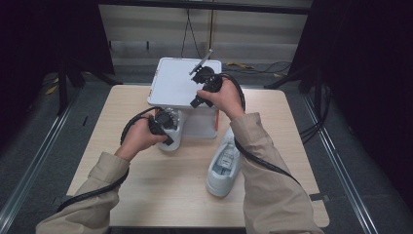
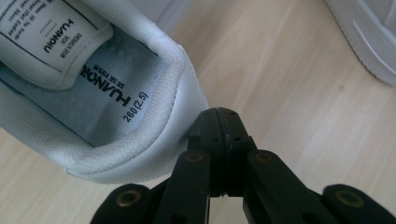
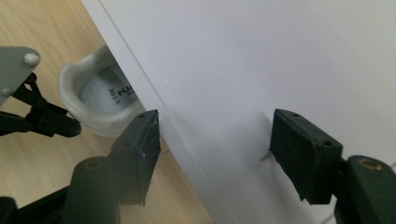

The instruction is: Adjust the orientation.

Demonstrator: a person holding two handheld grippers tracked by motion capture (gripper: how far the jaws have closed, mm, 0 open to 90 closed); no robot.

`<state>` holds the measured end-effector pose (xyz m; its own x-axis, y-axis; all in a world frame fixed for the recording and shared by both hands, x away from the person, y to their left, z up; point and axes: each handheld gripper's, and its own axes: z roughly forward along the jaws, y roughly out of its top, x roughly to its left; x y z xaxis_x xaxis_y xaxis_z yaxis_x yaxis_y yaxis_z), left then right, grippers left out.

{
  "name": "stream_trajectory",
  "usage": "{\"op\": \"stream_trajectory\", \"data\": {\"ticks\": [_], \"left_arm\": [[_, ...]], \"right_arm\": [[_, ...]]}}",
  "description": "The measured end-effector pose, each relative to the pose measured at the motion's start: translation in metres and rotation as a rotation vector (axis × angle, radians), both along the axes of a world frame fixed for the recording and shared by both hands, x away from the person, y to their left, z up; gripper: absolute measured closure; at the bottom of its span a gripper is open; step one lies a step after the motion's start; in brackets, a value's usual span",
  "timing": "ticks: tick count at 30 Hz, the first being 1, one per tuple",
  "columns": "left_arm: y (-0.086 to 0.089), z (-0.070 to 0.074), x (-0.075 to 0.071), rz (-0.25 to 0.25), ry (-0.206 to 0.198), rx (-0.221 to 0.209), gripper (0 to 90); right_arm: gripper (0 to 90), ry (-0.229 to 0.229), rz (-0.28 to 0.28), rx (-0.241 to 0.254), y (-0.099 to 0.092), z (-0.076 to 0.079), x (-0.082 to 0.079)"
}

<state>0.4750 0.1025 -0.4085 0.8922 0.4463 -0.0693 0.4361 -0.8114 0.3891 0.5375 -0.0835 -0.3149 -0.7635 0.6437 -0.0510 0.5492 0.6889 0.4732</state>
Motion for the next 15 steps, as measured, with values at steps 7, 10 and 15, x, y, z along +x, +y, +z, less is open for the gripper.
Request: {"op": "stream_trajectory", "data": {"ticks": [7,10,15], "left_arm": [[0.003,0.002,-0.007,-0.004,0.017,0.019,84.8],[0.008,-0.001,-0.009,-0.004,0.014,0.041,84.2],[0.009,-0.014,-0.007,0.01,0.013,0.028,85.9]], "right_arm": [[33.1,-0.001,0.003,-0.002,-0.001,0.0,0.0],[33.1,0.001,0.0,0.007,-0.001,0.0,0.0],[33.2,-0.004,0.0,0.01,-0.001,0.0,0.0]]}}
